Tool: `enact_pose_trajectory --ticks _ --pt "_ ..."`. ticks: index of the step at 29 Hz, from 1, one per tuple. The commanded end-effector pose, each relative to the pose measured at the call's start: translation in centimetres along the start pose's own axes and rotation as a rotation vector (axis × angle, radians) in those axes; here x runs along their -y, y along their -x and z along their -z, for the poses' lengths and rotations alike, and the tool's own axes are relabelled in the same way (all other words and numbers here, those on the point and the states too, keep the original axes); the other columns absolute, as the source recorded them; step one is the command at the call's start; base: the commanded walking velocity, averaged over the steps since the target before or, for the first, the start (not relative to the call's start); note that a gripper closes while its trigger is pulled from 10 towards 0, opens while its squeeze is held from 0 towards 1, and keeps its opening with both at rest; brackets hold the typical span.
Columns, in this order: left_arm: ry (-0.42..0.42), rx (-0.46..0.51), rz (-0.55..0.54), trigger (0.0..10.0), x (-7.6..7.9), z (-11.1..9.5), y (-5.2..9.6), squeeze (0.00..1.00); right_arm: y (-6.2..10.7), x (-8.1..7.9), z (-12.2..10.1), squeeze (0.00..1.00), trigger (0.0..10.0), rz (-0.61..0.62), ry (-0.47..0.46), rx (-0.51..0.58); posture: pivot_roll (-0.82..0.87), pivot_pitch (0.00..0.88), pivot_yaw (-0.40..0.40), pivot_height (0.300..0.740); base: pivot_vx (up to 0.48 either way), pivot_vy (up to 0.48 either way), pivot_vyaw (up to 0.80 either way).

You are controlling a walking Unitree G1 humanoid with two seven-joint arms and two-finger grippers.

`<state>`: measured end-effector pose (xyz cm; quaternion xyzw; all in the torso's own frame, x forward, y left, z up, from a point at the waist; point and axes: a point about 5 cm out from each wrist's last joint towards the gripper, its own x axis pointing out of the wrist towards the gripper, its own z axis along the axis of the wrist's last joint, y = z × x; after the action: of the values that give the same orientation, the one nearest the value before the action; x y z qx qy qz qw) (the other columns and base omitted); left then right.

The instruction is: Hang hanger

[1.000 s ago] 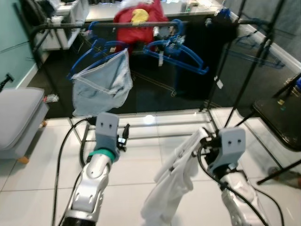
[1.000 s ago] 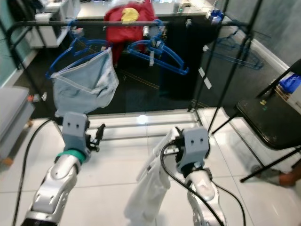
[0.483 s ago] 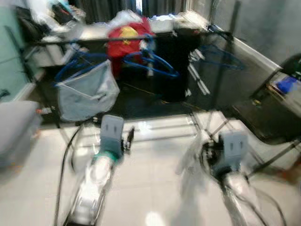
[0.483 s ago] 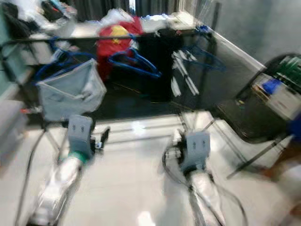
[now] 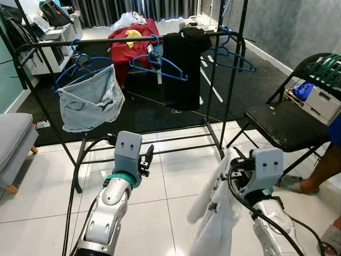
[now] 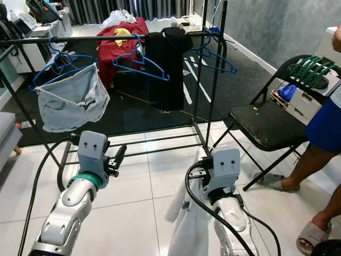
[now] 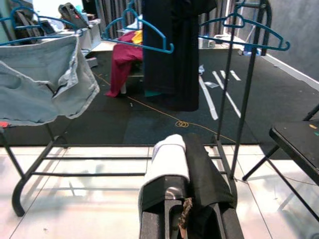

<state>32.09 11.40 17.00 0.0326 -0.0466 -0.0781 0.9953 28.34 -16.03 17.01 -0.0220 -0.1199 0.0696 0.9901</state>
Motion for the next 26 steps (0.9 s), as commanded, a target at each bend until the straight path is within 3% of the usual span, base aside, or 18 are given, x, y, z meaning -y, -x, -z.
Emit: enact_pose_trajectory --ticks 1,10,15,26 --pt "-0.014 -0.005 -0.017 10.0 -0.43 0.28 0.33 0.00 0.02 -0.29 -0.42 0.00 10.0 -0.010 -0.011 0.019 -0.23 0.106 0.093 0.740 0.000 0.000 0.00" --pt "-0.016 0.004 -0.014 10.0 -0.41 0.20 0.35 0.00 0.02 -0.35 -0.39 0.00 10.0 -0.013 -0.012 0.018 -0.22 0.107 0.094 0.740 0.000 0.000 0.00" --pt "-0.016 0.016 -0.010 10.0 -0.43 0.05 0.38 0.00 0.04 -0.35 -0.28 0.00 10.0 -0.011 -0.019 0.015 -0.22 0.108 0.094 0.740 0.375 0.000 0.00" --pt "-0.015 0.020 0.003 10.0 -0.24 -0.03 0.22 0.00 0.11 -0.17 -0.22 0.00 10.0 0.004 -0.038 0.013 -0.23 0.106 0.101 0.740 0.480 0.000 -0.79"
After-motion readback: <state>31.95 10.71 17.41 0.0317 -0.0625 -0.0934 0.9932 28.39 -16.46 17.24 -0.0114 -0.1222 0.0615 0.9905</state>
